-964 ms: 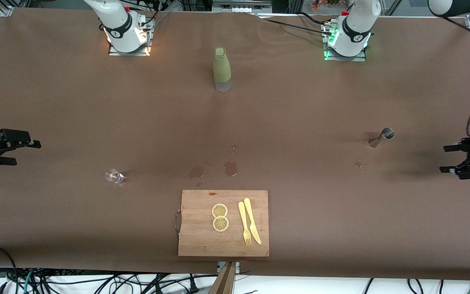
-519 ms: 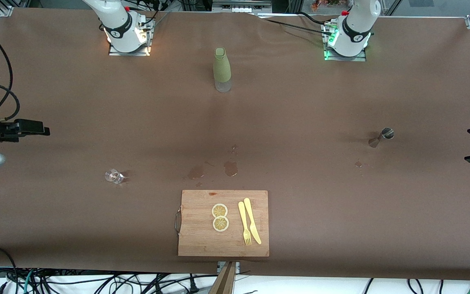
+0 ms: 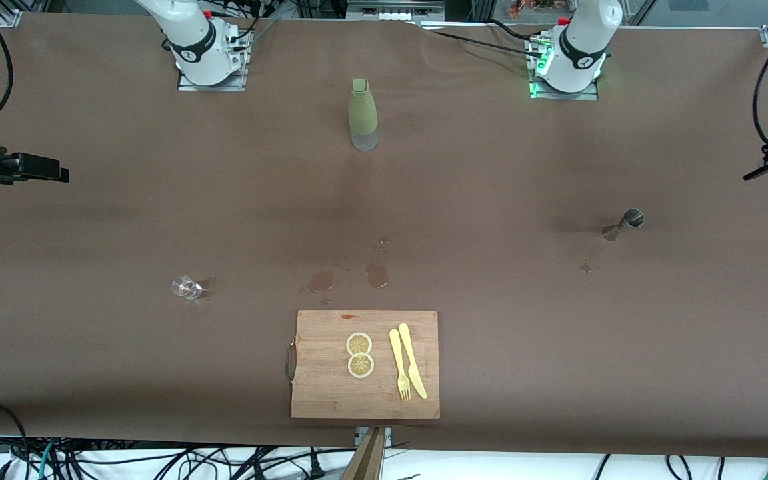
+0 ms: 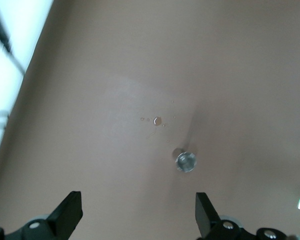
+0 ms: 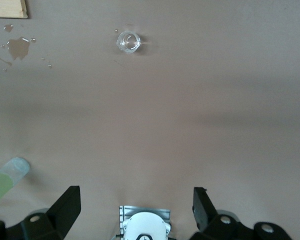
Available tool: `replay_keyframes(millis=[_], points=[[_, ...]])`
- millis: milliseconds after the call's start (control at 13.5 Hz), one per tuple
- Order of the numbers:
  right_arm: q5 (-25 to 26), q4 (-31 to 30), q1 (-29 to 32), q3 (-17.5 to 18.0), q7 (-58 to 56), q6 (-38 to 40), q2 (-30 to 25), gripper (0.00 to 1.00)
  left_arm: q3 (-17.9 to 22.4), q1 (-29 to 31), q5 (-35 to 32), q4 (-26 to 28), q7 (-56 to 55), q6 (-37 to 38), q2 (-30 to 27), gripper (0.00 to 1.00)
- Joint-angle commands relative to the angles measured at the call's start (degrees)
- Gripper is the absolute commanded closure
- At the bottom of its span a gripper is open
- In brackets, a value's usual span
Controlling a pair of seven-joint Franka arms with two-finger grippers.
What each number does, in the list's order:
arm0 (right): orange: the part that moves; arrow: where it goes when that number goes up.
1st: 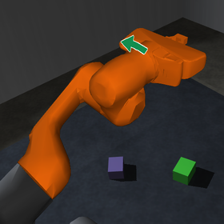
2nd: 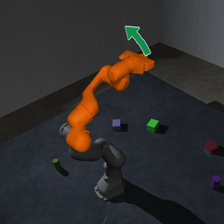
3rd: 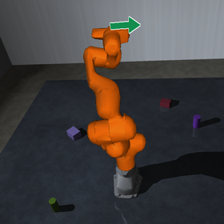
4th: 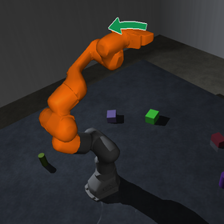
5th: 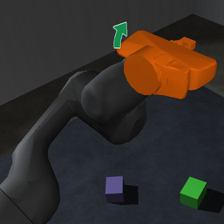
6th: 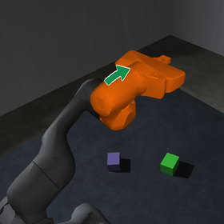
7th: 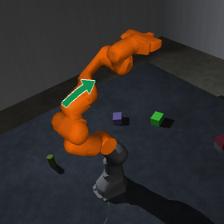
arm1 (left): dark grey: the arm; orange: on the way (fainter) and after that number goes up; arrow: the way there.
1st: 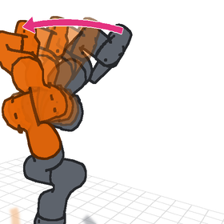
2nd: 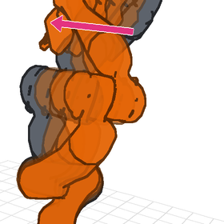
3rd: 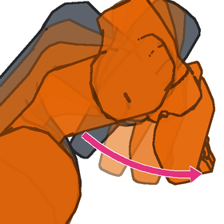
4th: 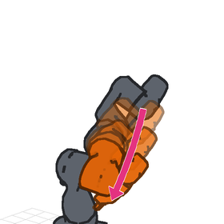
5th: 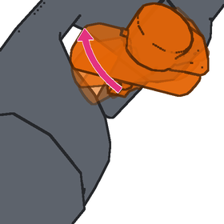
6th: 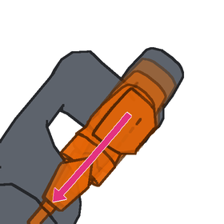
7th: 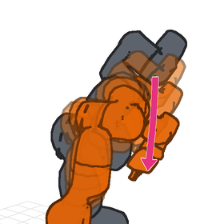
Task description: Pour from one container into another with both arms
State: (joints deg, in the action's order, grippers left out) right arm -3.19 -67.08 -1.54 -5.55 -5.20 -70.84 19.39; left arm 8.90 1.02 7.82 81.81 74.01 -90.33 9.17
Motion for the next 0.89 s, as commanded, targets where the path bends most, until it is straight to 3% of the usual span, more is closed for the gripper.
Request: replay_keyframes(millis=[0, 297, 445, 519, 816], points=[[2.40, -8.50, -0.13, 0.11, 0.19, -4.65, -6.63, 0.00, 0.06, -2.41, -2.10, 2.30, -24.88, 1.55, -2.40, 0.00], [3.19, -12.45, 0.31, -1.21, 0.28, -7.38, -12.79, 0.00, 0.06, -6.02, -3.41, 3.09, -51.10, 2.79, -3.72, 0.00], [6.77, -15.17, 0.13, -1.21, 0.28, -7.46, -14.46, 0.00, -0.03, -9.70, -6.75, 3.09, -63.76, 4.62, -4.68, 0.00], [9.15, -16.49, -0.04, -0.95, 0.20, -7.55, -15.08, 0.00, -0.29, -10.59, -7.28, 3.09, -66.95, 5.07, -4.86, 0.00], [9.26, -17.38, -1.71, 1.42, 0.63, -7.55, -15.88, 0.00, -0.47, -10.51, -7.47, 3.00, -66.81, 4.46, -4.43, 0.00]])
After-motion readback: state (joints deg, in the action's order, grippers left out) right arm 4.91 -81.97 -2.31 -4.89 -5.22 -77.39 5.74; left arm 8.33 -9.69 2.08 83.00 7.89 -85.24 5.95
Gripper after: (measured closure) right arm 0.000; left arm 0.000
